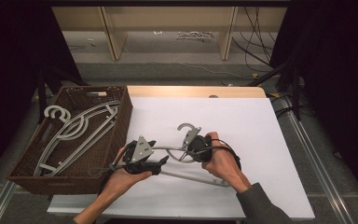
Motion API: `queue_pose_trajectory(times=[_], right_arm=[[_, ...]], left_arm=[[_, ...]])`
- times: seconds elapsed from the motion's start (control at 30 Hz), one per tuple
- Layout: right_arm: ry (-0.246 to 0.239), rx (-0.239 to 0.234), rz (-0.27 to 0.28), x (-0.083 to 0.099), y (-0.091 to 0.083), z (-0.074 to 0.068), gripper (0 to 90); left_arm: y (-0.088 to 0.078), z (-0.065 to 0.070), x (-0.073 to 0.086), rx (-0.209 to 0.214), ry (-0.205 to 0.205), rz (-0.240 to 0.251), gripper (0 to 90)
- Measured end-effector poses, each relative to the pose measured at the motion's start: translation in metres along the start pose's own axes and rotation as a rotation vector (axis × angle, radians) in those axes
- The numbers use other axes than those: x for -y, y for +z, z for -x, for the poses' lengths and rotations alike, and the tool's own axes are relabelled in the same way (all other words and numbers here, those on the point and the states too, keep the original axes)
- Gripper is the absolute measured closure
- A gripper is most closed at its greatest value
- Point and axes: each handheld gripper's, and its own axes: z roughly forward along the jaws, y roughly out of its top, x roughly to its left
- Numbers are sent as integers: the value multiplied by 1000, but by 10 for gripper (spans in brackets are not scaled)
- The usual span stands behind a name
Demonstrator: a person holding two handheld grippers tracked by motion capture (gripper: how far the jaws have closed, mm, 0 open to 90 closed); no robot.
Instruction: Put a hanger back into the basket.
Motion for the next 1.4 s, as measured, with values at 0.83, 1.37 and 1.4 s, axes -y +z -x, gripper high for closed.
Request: queue_pose_trajectory(times=[0.83,1.37,1.4], right_arm=[[-105,3,13,-6,-15,-17,830],[-118,34,116,-4,-26,-11,689],[-85,44,132,-4,-28,-10,620]], left_arm=[[29,4,-20,165,239,-121,614],[12,8,-35,244,355,-146,816],[11,7,-35,235,345,-142,815]])
